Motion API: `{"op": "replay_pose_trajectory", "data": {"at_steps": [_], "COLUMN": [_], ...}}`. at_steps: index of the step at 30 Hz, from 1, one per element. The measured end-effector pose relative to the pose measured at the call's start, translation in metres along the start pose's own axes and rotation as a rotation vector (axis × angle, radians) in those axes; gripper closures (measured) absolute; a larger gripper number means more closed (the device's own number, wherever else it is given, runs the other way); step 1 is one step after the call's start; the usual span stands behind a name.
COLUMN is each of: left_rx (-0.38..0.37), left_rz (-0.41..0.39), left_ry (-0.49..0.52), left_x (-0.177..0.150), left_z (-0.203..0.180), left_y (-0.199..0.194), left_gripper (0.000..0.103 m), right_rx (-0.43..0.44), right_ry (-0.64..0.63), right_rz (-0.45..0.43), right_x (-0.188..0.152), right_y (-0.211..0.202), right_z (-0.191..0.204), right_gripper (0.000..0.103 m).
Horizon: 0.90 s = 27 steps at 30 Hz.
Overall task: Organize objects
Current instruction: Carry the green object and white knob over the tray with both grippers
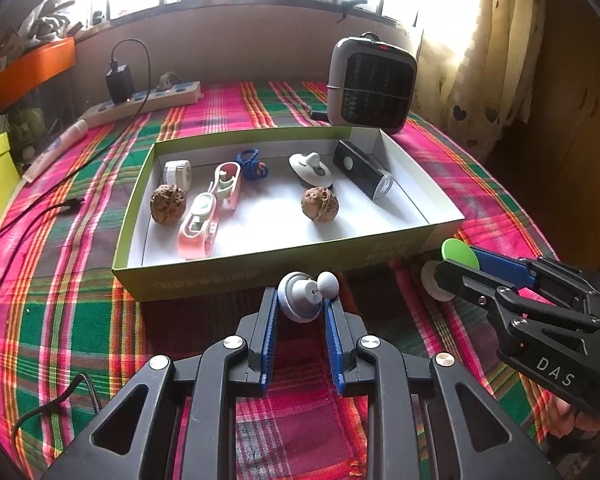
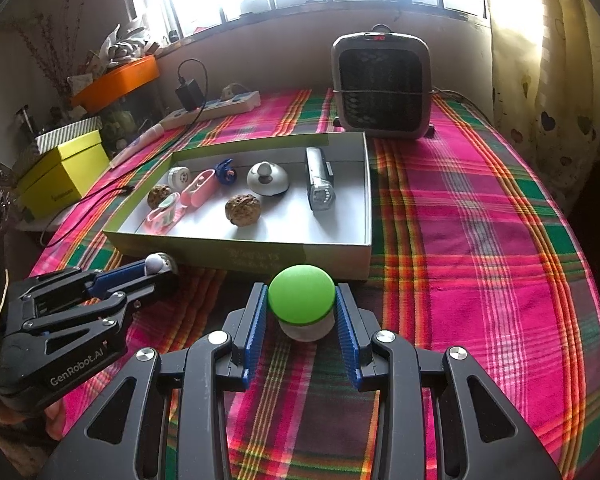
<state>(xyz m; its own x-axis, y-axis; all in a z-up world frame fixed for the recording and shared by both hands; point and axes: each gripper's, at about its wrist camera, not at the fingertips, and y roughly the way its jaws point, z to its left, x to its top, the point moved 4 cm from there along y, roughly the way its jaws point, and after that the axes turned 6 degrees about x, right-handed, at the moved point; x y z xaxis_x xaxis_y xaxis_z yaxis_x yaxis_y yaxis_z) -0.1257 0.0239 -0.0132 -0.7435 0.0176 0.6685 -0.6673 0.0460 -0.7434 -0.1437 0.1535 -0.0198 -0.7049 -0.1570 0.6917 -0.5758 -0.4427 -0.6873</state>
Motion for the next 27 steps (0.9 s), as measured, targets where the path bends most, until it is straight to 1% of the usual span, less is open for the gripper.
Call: {"op": "replay_pose_trajectory", "data": {"at_steps": [10, 21, 27], "left_rx": [-0.003, -0.010, -0.005], "left_rz": [-0.003, -0.047, -0.058], "left_ry": [0.003, 0.006, 0.008], "left_x": [-0.002, 0.007, 0.012], "left_z": [-0.003, -0.004, -0.003], "left_y": [-0.003, -0.018, -0.019], "left_gripper": [0.083, 0.082, 0.083], "right_rx": [0.005, 0.021, 0.023], "right_ry": [0.003, -0.014, -0.023], "right_rz": [-0.007, -0.044, -0.053], "right_x": [-0.001, 0.010, 0.017], "right_y": [-0.004, -0.015, -0.015], "right_z": [0.002, 0.008, 0.009], "right_gripper": [0.068, 0.068, 0.068]}}
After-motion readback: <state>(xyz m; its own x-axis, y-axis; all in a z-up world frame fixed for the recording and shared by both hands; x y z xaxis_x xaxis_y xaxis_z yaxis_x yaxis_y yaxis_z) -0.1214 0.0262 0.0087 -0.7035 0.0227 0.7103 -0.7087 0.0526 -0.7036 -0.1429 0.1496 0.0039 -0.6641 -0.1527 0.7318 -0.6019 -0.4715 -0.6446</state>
